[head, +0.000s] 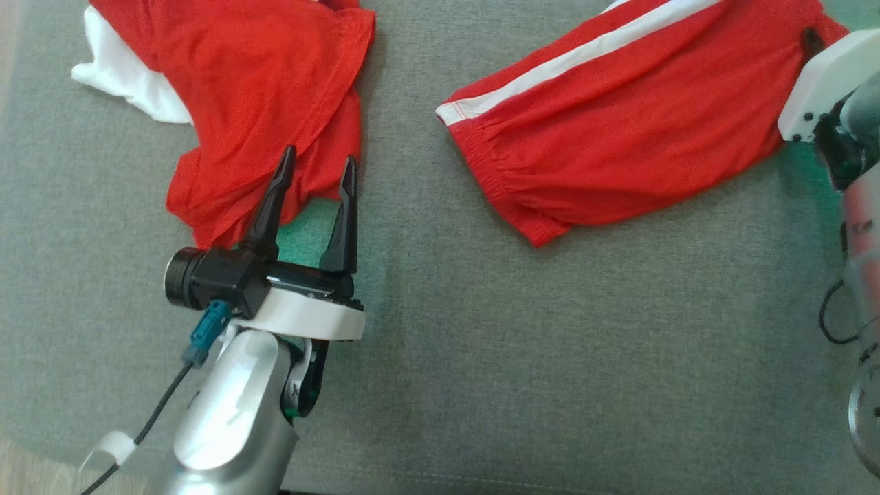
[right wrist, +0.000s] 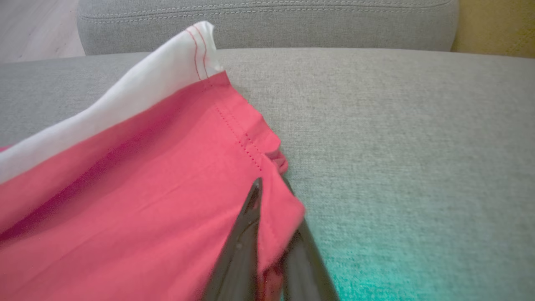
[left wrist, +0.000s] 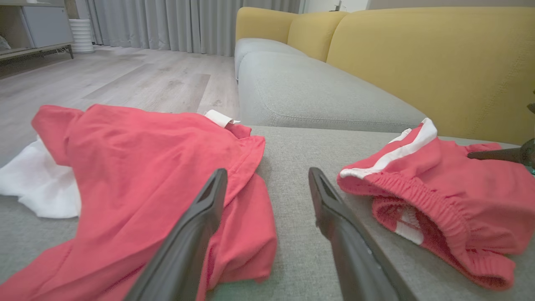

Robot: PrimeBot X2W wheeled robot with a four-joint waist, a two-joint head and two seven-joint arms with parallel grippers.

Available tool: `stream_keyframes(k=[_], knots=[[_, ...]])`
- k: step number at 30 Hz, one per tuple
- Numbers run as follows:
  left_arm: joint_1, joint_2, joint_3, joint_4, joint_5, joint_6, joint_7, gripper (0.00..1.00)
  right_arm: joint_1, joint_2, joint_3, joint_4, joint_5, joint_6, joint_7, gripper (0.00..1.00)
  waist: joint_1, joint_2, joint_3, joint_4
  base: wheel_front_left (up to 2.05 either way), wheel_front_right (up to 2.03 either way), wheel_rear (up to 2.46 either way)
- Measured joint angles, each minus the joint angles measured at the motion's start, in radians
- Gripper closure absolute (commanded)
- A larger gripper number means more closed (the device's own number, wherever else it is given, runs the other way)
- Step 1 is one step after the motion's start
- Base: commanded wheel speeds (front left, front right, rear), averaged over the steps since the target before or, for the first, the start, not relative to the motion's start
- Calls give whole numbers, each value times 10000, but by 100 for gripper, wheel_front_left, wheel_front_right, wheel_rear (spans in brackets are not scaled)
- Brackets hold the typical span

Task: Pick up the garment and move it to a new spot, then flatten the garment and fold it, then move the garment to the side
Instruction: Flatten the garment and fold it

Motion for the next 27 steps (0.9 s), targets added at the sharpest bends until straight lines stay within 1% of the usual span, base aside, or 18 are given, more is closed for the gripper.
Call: stream_keyframes(k=[5, 11, 13, 15, 18, 20, 23, 27], knots=[[12, -86, 96, 59, 146, -84, 0, 0, -4, -113, 174, 351, 428, 0, -706, 100, 1, 0, -148, -168, 0, 0, 0], [77, -115, 362, 205, 274, -251, 0, 0, 366, -909, 75, 560, 888, 0, -1467, 100, 0, 0, -537, -393, 0, 0, 0], [172, -136, 391, 222, 280, -265, 0, 0, 706, -1197, -188, 723, 1049, 0, -1682, 100, 0, 0, -764, -534, 0, 0, 0], [324, -148, 407, 228, 362, -343, 0, 0, 991, -1475, -454, 834, 1045, 0, -1799, 100, 0, 0, -905, -636, 0, 0, 0], [478, -157, 445, 272, 374, -345, 0, 0, 1365, -1820, -897, 986, 1007, 0, -2019, 100, 0, 0, -1083, -775, 0, 0, 0], [484, -165, 491, 288, 378, -347, 0, 0, 1523, -1856, -1110, 1039, 913, -2, -2119, 100, -1, 0, -1196, -837, 0, 0, 0], [485, -182, 623, 293, 399, -351, 0, 0, 1582, -1745, -1285, 1055, 840, -2, -2355, 100, 0, 0, -1321, -889, 0, 0, 0], [543, -215, 673, 297, 468, -435, 0, 0, 1582, -1363, -1285, 886, 842, -2, -2713, 100, 0, 0, -1461, -915, 0, 0, 0]])
